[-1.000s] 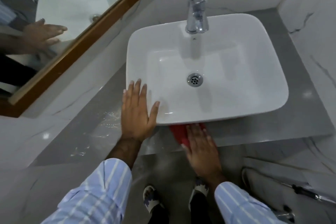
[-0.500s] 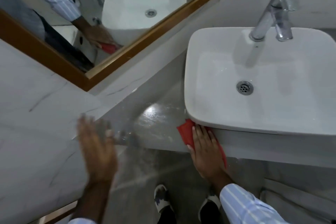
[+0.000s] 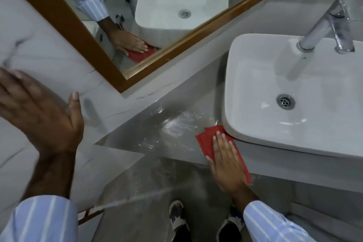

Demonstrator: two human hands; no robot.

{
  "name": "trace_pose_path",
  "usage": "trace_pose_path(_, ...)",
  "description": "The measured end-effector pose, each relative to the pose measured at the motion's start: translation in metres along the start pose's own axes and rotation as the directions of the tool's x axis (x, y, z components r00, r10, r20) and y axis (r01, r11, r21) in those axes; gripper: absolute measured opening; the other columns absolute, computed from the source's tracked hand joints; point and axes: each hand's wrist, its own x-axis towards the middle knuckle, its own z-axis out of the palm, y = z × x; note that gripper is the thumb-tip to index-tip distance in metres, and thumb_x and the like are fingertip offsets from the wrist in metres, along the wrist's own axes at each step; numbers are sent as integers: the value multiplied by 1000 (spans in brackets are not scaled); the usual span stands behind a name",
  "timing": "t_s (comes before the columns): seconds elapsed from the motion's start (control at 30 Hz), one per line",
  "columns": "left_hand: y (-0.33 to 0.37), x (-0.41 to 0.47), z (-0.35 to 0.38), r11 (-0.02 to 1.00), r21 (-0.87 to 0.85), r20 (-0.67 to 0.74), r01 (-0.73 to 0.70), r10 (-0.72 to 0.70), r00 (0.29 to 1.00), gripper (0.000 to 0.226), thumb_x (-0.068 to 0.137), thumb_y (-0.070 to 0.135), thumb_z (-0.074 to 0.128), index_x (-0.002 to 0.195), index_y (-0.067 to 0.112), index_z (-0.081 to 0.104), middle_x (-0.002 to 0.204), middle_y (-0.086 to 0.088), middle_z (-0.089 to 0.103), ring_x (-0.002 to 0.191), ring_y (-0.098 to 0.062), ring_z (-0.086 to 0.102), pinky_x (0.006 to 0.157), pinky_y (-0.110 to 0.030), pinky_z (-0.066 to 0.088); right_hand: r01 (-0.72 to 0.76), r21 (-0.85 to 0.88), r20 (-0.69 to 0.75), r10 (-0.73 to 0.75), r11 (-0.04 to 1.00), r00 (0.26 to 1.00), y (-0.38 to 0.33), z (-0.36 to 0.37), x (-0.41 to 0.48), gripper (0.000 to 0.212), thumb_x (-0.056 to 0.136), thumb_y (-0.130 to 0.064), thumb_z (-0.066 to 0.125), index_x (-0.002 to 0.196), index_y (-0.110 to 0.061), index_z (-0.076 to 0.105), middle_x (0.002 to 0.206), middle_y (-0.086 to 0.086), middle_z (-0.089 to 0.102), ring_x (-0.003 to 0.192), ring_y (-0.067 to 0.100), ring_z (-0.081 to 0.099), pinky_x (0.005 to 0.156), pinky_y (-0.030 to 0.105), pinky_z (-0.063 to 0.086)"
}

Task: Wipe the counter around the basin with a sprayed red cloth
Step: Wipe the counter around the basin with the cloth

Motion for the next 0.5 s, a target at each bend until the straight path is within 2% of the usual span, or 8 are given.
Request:
trace_pose_path(0.07,4,-1,-3,1000,24,-69,-20,22,997,98,103,71,40,172,15,0,182,-12,3,169,-33,8,133,-58,22,-31,16,15,31,999,999,-5,1,2,72,110,-47,27,164,-4,8,175,15,6,162,29,6,131,46,10)
trace_pose_path(0.13,6,-2,1,1000,-8,-118,-25,24,993,99,102,70,43,172,15,-1,181,-14,4,168,-37,10,131,-62,24,-59,36,7,59,998,998,-18,-3,28,72,110,-47,24,164,-3,7,175,15,6,163,28,5,132,46,12)
trace_pose_path(0.3,6,-5,3,1000,-17,-30,-17,16,999,97,104,73,32,172,14,-6,181,-18,3,168,-39,8,132,-63,19,-212,59,-32,214,976,976,-47,-21,126,70,112,-43,23,163,2,5,174,22,6,162,33,4,132,48,11)
trace_pose_path(0.4,11,-6,-1,999,15,-35,-39,39,999,97,106,72,29,171,7,1,179,-23,10,166,-44,13,131,-62,21,-303,100,-38,308,948,951,-59,-31,167,72,111,-45,23,163,1,7,174,21,8,162,34,5,132,49,10)
trace_pose_path(0.47,19,-4,-8,999,24,-71,-44,46,996,96,107,70,30,170,1,7,176,-28,16,164,-48,19,129,-64,25,-244,82,-44,248,966,968,-71,-28,170,72,110,-47,21,164,-1,8,174,20,8,162,34,6,133,49,8)
trace_pose_path(0.5,24,-3,-12,999,23,-66,-44,45,997,97,107,70,29,169,-1,8,175,-30,15,163,-50,19,128,-65,25,-138,53,-41,140,989,989,-77,-24,164,72,110,-48,21,164,-2,9,174,19,8,162,33,6,133,48,6)
